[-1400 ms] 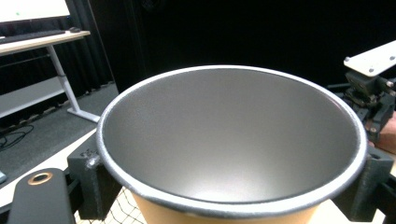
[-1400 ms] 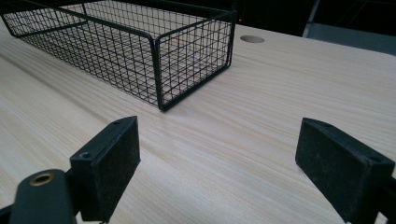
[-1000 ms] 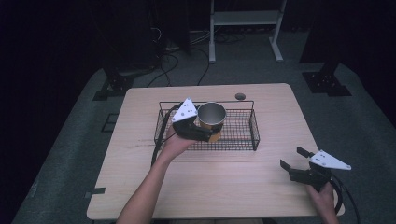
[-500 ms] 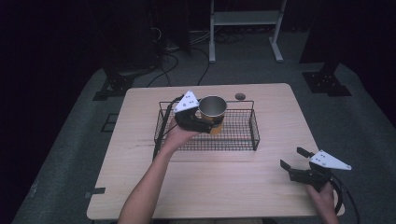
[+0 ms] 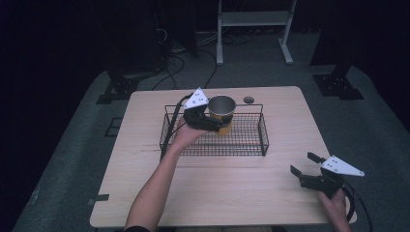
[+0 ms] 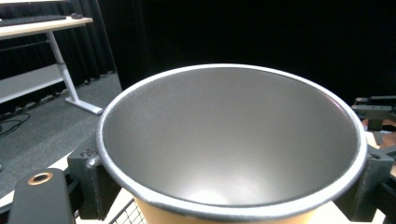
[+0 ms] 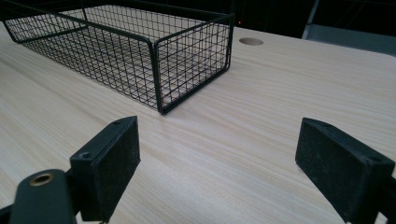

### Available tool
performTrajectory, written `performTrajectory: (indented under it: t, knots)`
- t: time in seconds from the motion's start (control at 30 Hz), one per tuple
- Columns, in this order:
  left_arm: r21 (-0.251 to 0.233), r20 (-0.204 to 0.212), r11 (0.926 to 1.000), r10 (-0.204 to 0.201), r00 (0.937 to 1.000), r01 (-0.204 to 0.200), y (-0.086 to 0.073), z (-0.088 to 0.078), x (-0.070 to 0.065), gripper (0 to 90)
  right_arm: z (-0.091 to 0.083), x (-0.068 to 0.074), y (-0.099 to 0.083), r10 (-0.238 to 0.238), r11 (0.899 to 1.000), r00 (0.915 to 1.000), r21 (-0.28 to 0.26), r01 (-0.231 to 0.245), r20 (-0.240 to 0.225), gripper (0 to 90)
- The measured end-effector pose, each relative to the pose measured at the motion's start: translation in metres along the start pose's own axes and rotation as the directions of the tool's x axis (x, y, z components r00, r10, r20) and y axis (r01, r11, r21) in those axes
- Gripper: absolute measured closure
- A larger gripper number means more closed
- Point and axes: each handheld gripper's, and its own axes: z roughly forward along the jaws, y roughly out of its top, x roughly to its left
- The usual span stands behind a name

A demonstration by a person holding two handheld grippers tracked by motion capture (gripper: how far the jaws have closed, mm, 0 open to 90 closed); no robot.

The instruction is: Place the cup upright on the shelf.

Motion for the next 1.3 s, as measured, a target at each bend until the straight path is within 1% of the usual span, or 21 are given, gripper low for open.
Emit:
performTrajectory:
  t: [0.07,0.13,0.2,0.33,0.4,0.5,0.63,0.77,0.93,1.03,1.13,1.3]
  knots:
    - [-0.005,-0.007,1.0000,0.000,1.0000,0.000,0.000,0.002,0.002,12.6,0.000,0.000,0.000,0.000,1.000,1.0000,-0.002,0.000,0.001,12.8]
    - [0.000,-0.003,1.0000,-0.008,1.0000,0.008,-0.001,0.003,0.004,12.5,0.000,0.000,0.000,0.000,1.000,1.0000,-0.002,0.000,0.000,12.8]
    - [0.014,-0.004,0.9999,-0.005,1.0000,0.005,-0.002,0.006,0.006,12.6,0.000,0.000,0.000,0.001,1.000,1.0000,-0.002,-0.001,0.001,12.8]
    - [0.025,0.000,0.9997,-0.006,1.0000,0.006,-0.005,0.011,0.009,12.6,0.000,0.000,0.000,0.003,1.000,1.0000,-0.004,-0.003,-0.001,12.8]
    - [0.024,0.011,0.9995,-0.019,0.9998,0.018,-0.008,0.014,0.011,12.5,0.000,0.000,0.000,0.001,1.000,1.0000,-0.004,-0.001,-0.001,12.8]
    - [0.041,0.017,0.9991,-0.014,0.9998,0.013,-0.010,0.019,0.014,12.5,0.000,-0.001,0.000,0.007,1.000,1.0000,-0.004,-0.007,0.000,12.8]
    - [0.038,0.019,0.9989,-0.027,0.9994,0.027,-0.014,0.022,0.018,12.5,-0.001,-0.001,0.000,0.006,1.000,1.0000,-0.007,-0.006,-0.001,12.8]
    - [0.055,0.028,0.9983,-0.021,0.9994,0.019,-0.018,0.027,0.021,12.5,-0.001,-0.001,0.000,0.010,1.000,1.0000,-0.008,-0.010,-0.001,12.8]
    - [0.065,0.040,0.9974,-0.033,0.9987,0.030,-0.023,0.032,0.025,12.5,-0.001,-0.001,0.000,0.009,1.000,1.0000,-0.009,-0.009,-0.003,12.8]
    - [0.071,0.046,0.9971,-0.032,0.9984,0.029,-0.027,0.034,0.028,12.5,-0.001,-0.002,0.000,0.013,1.000,0.9999,-0.012,-0.013,-0.003,12.8]
    - [0.072,0.045,0.9969,-0.036,0.9983,0.033,-0.029,0.037,0.029,12.4,-0.001,-0.002,0.000,0.013,1.000,0.9999,-0.014,-0.013,-0.004,12.9]
    - [0.093,0.058,0.9951,-0.039,0.9976,0.033,-0.035,0.042,0.030,12.4,-0.002,-0.002,0.000,0.015,1.000,0.9999,-0.014,-0.015,-0.005,12.8]
